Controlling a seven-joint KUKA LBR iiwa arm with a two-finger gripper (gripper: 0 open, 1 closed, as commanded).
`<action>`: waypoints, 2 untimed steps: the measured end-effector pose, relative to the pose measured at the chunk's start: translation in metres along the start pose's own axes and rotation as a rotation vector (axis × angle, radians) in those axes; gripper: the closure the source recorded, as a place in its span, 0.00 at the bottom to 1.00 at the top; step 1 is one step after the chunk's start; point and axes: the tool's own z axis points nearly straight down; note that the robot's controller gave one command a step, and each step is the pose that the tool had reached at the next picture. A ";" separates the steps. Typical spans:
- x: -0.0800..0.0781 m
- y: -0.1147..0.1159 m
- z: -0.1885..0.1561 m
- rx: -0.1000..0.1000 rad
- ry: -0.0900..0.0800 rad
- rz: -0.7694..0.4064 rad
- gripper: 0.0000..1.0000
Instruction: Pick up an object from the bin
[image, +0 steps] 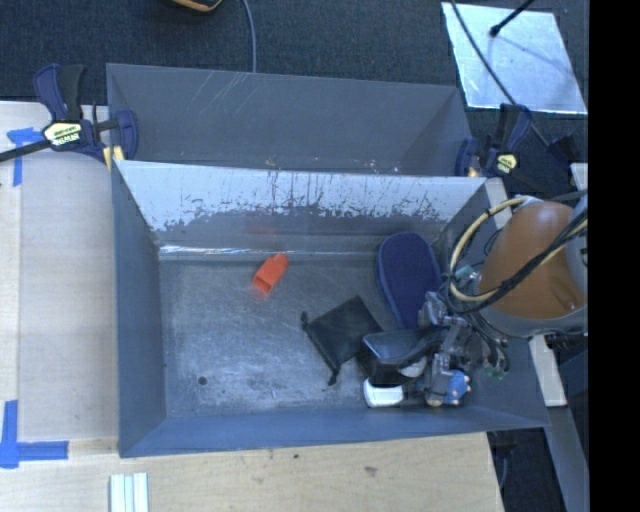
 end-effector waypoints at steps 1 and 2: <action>-0.005 0.000 -0.006 0.002 -0.020 -0.002 1.00; -0.002 0.009 -0.117 0.001 -0.005 -0.023 1.00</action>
Offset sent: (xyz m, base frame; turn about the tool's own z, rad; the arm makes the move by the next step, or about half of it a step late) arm 0.0000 0.0000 0.0000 0.0000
